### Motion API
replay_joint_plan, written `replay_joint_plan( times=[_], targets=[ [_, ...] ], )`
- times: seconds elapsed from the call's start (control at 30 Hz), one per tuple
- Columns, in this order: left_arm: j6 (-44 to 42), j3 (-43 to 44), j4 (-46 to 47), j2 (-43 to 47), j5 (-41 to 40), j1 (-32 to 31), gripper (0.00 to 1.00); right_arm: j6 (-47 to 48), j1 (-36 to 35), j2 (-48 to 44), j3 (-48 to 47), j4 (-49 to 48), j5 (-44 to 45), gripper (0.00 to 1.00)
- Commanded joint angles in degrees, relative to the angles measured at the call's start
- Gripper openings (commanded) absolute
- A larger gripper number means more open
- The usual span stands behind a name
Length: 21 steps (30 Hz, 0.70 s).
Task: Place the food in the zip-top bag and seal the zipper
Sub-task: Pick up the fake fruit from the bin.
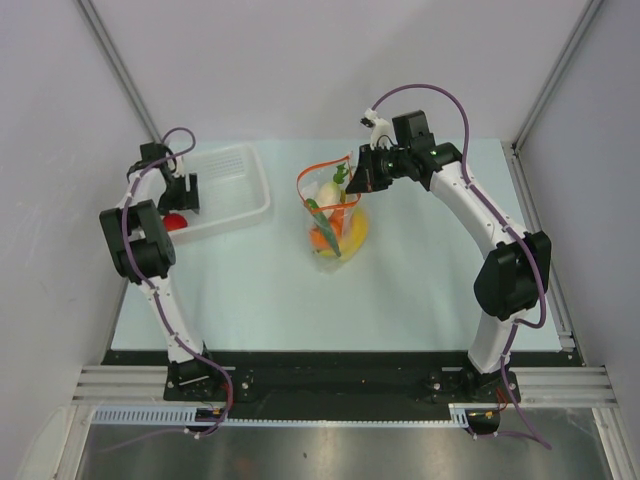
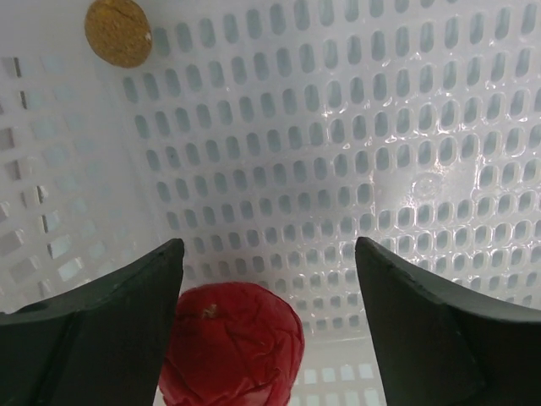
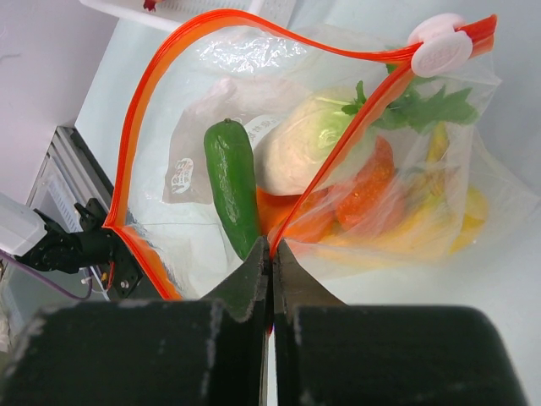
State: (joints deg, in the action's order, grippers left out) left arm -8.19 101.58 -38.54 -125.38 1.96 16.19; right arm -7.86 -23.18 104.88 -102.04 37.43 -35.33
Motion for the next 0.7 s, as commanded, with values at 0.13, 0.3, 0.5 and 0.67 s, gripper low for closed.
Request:
replay_joint_plan(
  times=[0.13,0.3,0.5,0.67],
  targets=[
    [0.7,-4.0,-3.2,6.2,0.3,-0.9,1.00,1.0,-0.2,-1.4,-1.8,-1.9,0.1,0.00],
    [2.0,-4.4,-4.2,6.4,0.2,-0.9,0.98,0.7,-0.2,-1.2,-2.2,-2.1,-0.1,0.00],
    [3.8,-5.2,-4.6,6.6,5.7,-1.0,0.79,1.0,-0.2,-1.3,-2.5,-1.9,-0.1,0.00],
    [4.1,-4.5,-5.0,8.0,7.8,-1.5,0.59,1.1,-0.2,-1.5,-2.2,-1.8,0.1,0.00]
  ],
)
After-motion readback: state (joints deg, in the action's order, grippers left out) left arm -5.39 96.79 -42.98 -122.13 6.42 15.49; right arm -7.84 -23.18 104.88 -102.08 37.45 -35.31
